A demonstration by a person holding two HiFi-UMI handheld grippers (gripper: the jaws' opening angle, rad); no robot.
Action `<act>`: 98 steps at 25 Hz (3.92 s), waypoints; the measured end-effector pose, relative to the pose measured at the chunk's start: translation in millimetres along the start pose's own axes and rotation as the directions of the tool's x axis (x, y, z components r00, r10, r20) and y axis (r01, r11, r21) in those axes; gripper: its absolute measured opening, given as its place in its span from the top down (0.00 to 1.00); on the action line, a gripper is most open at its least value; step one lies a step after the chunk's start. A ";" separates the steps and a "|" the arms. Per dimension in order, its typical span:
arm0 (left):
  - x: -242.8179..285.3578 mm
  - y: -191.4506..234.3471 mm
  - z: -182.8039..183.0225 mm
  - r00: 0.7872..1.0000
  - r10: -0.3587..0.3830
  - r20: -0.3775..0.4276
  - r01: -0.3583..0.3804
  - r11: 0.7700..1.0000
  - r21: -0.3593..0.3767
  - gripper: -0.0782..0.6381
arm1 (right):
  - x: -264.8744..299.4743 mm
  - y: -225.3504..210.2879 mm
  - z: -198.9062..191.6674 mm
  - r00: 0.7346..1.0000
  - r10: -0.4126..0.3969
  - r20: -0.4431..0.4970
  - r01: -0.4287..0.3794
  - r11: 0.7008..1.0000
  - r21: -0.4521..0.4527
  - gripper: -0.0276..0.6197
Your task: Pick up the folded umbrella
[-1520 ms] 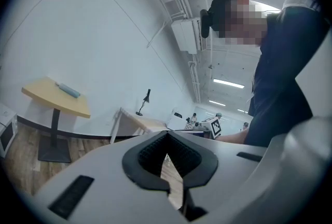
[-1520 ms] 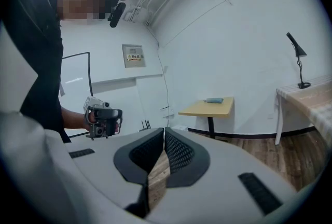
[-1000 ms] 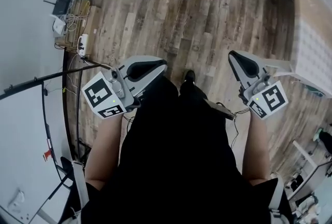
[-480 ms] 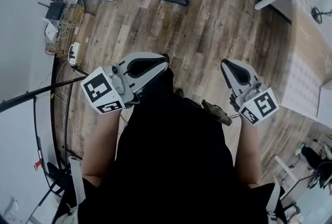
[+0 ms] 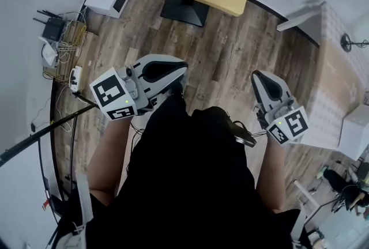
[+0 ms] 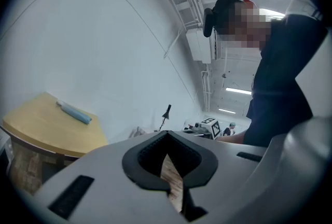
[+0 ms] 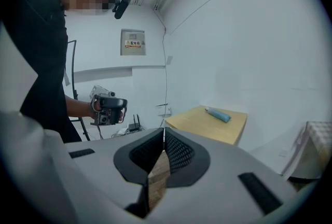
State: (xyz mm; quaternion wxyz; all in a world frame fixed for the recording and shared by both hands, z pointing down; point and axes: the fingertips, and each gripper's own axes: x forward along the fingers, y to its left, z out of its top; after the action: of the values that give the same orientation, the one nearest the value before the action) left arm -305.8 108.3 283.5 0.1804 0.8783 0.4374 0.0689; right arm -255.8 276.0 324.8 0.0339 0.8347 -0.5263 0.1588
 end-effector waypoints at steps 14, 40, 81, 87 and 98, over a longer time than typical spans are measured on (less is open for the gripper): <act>83.1 99.8 0.5 0.997 0.042 -0.064 -0.046 0.997 -0.064 0.88 | 72.0 -110.6 14.8 0.997 0.082 0.009 -0.082 0.996 0.022 0.93; 228.2 212.7 72.0 0.886 0.460 -0.057 -0.460 0.888 0.015 0.87 | 126.5 -346.2 57.4 0.911 0.410 0.037 -0.409 0.912 -0.040 0.93; 98.3 460.8 46.8 0.538 0.815 0.214 -0.741 0.579 -0.342 0.88 | 474.3 -429.2 72.4 0.666 0.613 -0.425 -0.630 0.767 0.121 0.55; 129.7 475.0 25.1 0.525 0.831 0.185 -0.744 0.554 -0.374 0.87 | 524.6 -478.0 40.2 0.670 0.495 -0.553 -0.529 0.841 0.113 0.49; 175.5 487.5 6.7 0.578 0.795 0.184 -0.692 0.597 -0.406 0.88 | 554.6 -494.6 -32.5 0.540 0.318 -0.779 -0.390 0.915 0.104 0.44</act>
State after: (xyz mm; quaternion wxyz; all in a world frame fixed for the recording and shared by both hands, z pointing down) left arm 165.2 -23.4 454.7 0.3342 0.9408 -0.0311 0.0465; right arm 395.9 21.4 577.2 0.2610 0.5548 -0.6216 0.4875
